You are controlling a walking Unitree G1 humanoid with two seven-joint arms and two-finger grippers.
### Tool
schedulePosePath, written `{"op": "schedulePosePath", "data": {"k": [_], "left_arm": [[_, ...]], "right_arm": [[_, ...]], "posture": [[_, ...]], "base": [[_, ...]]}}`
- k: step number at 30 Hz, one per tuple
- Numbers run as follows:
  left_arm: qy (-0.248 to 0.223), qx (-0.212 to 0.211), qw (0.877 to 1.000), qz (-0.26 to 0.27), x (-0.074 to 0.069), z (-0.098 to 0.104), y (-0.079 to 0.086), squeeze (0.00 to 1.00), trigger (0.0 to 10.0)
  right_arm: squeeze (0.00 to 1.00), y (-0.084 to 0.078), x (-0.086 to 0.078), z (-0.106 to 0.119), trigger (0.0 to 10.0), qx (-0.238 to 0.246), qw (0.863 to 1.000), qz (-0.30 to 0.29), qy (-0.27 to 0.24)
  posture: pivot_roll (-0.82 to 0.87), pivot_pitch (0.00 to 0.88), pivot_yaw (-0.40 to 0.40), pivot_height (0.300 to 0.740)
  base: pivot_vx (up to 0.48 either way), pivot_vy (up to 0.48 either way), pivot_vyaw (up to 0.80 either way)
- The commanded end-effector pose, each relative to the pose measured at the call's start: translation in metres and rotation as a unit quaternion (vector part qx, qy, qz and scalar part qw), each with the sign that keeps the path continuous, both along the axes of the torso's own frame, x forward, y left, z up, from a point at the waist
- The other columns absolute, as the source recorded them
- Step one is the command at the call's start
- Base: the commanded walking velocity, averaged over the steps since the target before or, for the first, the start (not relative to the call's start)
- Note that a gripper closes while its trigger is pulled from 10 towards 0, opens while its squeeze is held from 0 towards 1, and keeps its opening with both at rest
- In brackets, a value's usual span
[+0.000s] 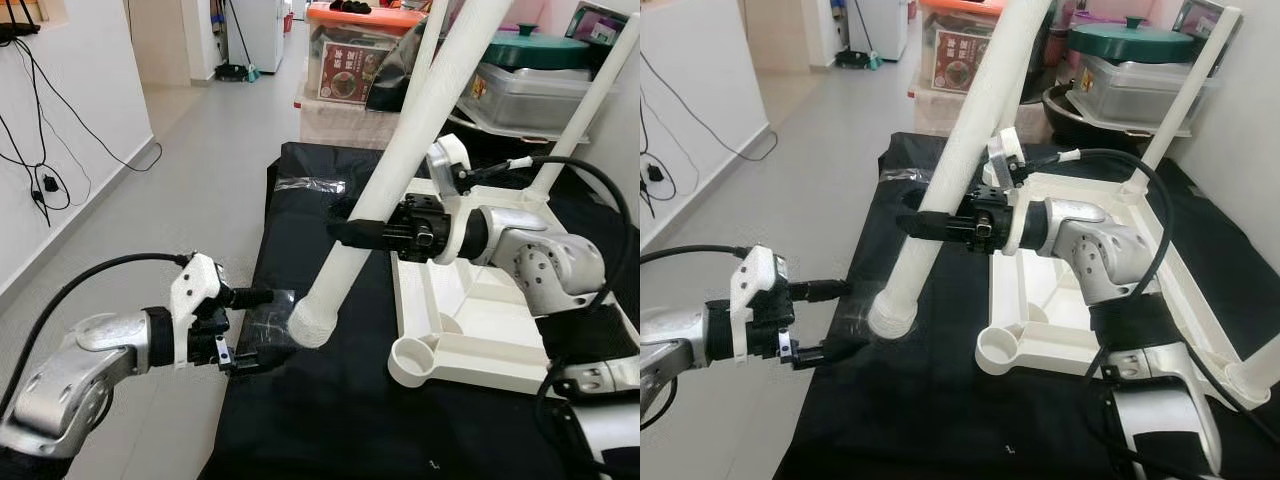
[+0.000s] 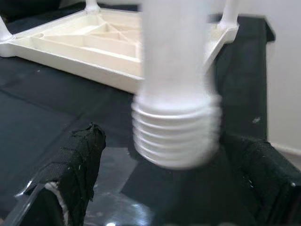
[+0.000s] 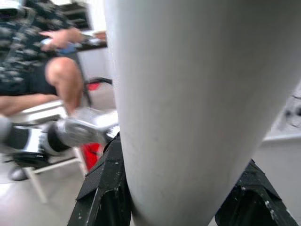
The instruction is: Building children table
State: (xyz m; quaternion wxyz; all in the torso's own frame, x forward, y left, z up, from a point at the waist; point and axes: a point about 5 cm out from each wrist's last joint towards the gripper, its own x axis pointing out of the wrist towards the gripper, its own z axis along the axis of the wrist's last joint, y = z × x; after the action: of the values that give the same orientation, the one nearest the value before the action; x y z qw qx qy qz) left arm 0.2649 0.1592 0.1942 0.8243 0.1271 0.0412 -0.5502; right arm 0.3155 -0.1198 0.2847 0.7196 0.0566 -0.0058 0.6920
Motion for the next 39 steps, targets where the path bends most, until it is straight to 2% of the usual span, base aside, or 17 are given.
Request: {"op": "schedulePosePath", "data": {"k": [1,5,8,11,15,16,19,20,22,23,29,34,37,38,39], "left_arm": [[-0.009,0.021,1.000,-0.003,0.004,-0.002,0.000,0.00,10.0],[-0.015,0.024,1.000,0.000,0.006,-0.002,0.000,0.00,10.0],[-0.036,0.001,0.999,0.016,0.016,0.002,-0.008,0.00,10.0],[-0.034,-0.011,0.999,-0.002,0.014,0.001,-0.018,0.00,10.0],[-0.037,-0.014,0.999,-0.004,0.015,0.000,-0.021,0.00,10.0],[-0.037,-0.029,0.999,-0.004,0.016,0.001,-0.023,0.00,10.0],[-0.036,-0.037,0.999,-0.004,0.017,0.002,-0.024,0.00,10.0],[-0.033,-0.040,0.999,-0.006,0.016,0.000,-0.024,0.00,6.7],[-0.031,-0.041,0.999,-0.007,0.015,-0.001,-0.024,0.00,6.7],[-0.027,-0.046,0.999,-0.008,0.015,-0.002,-0.023,0.00,0.0],[-0.024,-0.057,0.998,0.001,0.015,-0.004,-0.022,0.00,0.0],[-0.022,-0.074,0.997,0.014,0.014,-0.004,-0.021,0.00,0.0],[-0.024,-0.077,0.996,0.026,0.014,-0.005,-0.020,0.00,0.0],[-0.025,-0.077,0.996,0.029,0.015,-0.006,-0.020,0.00,0.0],[-0.027,-0.077,0.996,0.034,0.015,-0.006,-0.019,0.00,0.0]], "right_arm": [[0.00,0.007,-0.006,0.003,0.0,0.004,1.000,0.018,0.001],[0.00,0.010,-0.007,0.004,0.0,0.007,1.000,0.018,0.002],[0.00,0.024,-0.013,0.008,0.0,0.028,0.999,0.031,0.000],[0.00,0.031,-0.015,0.005,0.0,0.035,0.999,0.032,0.002],[0.00,0.033,-0.015,0.004,0.0,0.037,0.999,0.031,0.006],[0.00,0.034,-0.016,0.004,0.0,0.038,0.999,0.031,0.006],[0.00,0.034,-0.016,0.003,0.0,0.040,0.999,0.029,0.006],[0.00,0.034,-0.016,0.004,0.0,0.042,0.999,0.026,0.004],[0.00,0.033,-0.016,0.004,0.0,0.044,0.999,0.024,0.003],[0.00,0.033,-0.015,0.005,0.0,0.045,0.999,0.019,0.000],[0.00,0.031,-0.015,0.007,0.0,0.052,0.999,0.005,-0.005],[0.00,0.027,-0.011,0.007,0.0,0.069,0.997,-0.030,-0.008],[0.00,0.025,-0.007,0.005,0.0,0.073,0.995,-0.073,-0.011],[0.00,0.023,-0.004,0.003,6.4,0.068,0.993,-0.097,-0.006],[0.00,0.022,-0.003,0.000,10.0,0.064,0.992,-0.110,0.002]], "posture": [[-0.05,0.000,-0.056,0.740],[-0.05,0.000,-0.056,0.740],[-0.05,0.000,-0.057,0.740],[-0.05,0.000,-0.059,0.740],[-0.05,0.000,-0.062,0.740],[-0.05,0.000,-0.062,0.740],[-0.05,0.000,-0.062,0.740],[-0.06,0.000,-0.061,0.740],[-0.06,0.000,-0.061,0.740],[-0.06,0.000,-0.061,0.740],[-0.06,0.000,-0.063,0.740],[-0.06,0.000,-0.068,0.740],[-0.05,0.000,-0.070,0.740],[-0.06,0.000,-0.067,0.740],[-0.06,0.000,-0.064,0.740]], "base": [[0.000,0.000,0.00],[0.000,0.000,0.00],[0.000,0.000,0.00],[0.000,0.000,0.00],[0.000,0.000,0.00],[0.000,0.000,0.00],[0.000,0.000,0.00],[0.000,0.000,0.00],[0.000,0.000,0.00],[0.000,0.000,0.00],[0.000,0.000,0.00],[0.000,0.000,0.00],[0.000,0.000,0.00],[0.000,0.000,0.00],[0.000,0.000,0.00]]}}
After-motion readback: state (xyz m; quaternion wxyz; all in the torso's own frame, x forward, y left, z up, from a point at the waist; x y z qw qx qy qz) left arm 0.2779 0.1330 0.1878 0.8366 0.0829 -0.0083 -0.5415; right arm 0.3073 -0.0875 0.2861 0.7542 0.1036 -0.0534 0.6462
